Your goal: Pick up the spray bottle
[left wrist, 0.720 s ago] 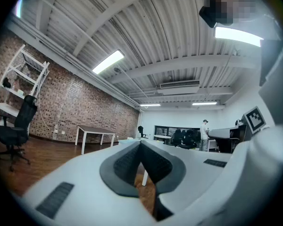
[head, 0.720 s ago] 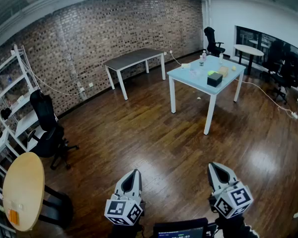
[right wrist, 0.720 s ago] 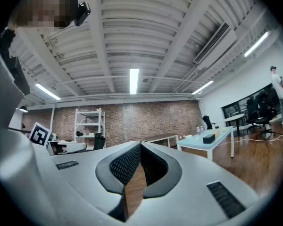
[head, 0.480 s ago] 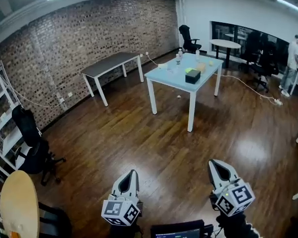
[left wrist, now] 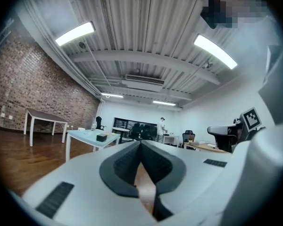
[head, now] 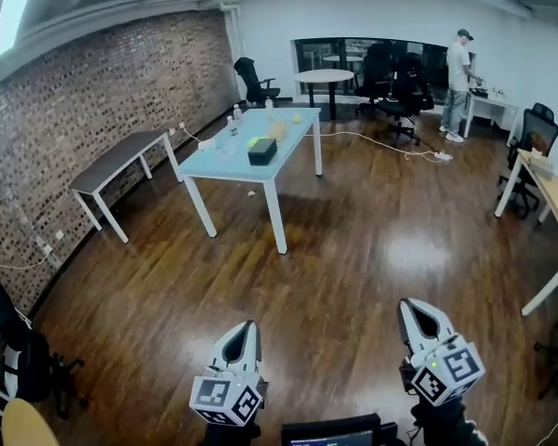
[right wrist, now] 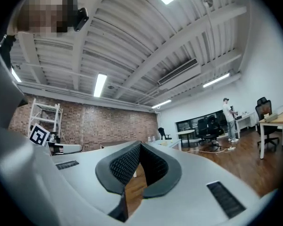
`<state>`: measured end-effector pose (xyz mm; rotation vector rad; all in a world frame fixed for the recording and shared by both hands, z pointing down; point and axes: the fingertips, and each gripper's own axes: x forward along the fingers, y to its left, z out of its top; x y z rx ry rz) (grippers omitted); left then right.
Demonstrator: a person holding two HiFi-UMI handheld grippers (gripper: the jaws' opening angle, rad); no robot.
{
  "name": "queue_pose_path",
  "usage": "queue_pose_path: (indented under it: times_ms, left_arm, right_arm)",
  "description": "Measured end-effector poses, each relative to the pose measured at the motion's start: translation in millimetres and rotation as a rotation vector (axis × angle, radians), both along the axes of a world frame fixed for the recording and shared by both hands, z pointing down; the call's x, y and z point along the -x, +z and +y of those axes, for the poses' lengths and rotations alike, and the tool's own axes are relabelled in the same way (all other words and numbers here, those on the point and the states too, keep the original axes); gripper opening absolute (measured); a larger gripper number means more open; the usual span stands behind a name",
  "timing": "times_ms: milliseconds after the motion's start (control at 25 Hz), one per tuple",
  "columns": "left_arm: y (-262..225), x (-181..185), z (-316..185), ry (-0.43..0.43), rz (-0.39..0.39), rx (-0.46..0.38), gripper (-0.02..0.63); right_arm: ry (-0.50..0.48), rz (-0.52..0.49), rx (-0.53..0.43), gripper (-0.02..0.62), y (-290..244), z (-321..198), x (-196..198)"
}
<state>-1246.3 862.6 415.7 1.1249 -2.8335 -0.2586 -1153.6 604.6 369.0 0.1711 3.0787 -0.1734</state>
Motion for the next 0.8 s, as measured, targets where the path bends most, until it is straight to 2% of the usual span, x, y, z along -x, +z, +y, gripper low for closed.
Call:
queue_pose_path:
  times_ms: [200, 320, 480, 680, 800]
  left_arm:
    - [10, -21, -233, 0.154, -0.022, 0.004, 0.002]
    - [20, -39, -340, 0.265, -0.028, 0.006, 0.002]
    - [15, -83, -508, 0.434, -0.034, 0.010, 0.002]
    - [27, -103, -684, 0.635, -0.023, 0.033, 0.002]
    - [39, -107, -777, 0.761, -0.016, 0.022, 0.002]
  right_arm:
    - [0.146, -0.022, 0.006, 0.014, 13, -211, -67]
    - [0.235, -0.039, 0.001, 0.014, 19, -304, -98]
    - [0.352, -0.063, 0.012, 0.014, 12, -441, -154]
    - [0.501, -0.058, 0.027, 0.014, 23, -576, -197]
    - [0.623, -0.045, 0.012, 0.014, 29, -644, -219]
